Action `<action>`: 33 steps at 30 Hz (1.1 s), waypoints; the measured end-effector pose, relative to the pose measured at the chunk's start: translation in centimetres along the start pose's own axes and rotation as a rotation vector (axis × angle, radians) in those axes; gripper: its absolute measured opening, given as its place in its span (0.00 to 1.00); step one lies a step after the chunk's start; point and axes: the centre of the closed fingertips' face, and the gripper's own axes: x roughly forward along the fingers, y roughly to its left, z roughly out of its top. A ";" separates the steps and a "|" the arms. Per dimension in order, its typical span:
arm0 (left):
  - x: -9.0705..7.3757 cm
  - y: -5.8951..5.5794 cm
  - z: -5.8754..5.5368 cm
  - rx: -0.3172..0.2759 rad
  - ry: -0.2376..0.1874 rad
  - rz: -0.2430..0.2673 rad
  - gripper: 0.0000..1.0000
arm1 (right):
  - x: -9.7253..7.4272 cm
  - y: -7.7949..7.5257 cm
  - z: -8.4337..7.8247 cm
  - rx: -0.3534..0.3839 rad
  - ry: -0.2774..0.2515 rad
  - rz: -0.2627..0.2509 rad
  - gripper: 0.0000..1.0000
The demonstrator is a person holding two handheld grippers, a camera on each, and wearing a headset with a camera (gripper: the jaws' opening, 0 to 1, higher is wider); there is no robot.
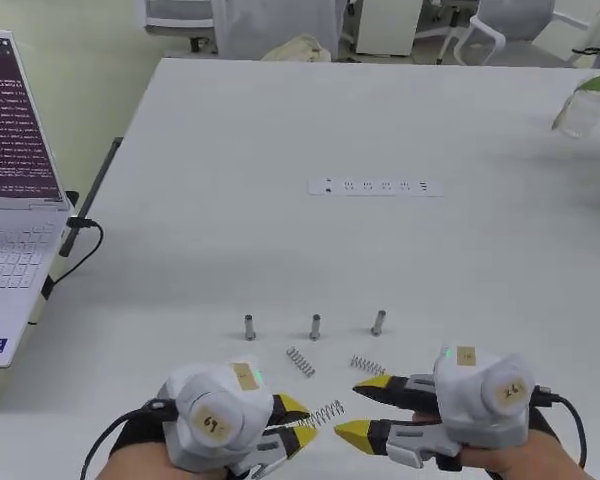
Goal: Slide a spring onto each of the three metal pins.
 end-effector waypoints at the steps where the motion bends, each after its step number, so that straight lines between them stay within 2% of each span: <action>1: 0.1 -0.1 0.1 0.009 0.000 -0.008 0.02 | 0.0 0.1 0.0 -0.002 -0.001 0.005 0.29; 11: 0.2 -0.4 0.6 0.088 0.010 -0.035 0.02 | 0.1 1.4 0.1 -0.006 -0.009 0.088 0.14; 24: 0.8 -0.9 0.1 0.172 0.042 -0.061 0.03 | -0.6 2.1 0.5 -0.008 -0.019 0.145 0.10; 33: 1.5 -0.9 0.0 0.214 0.044 -0.072 0.03 | -0.5 2.4 0.6 -0.053 0.025 0.167 0.10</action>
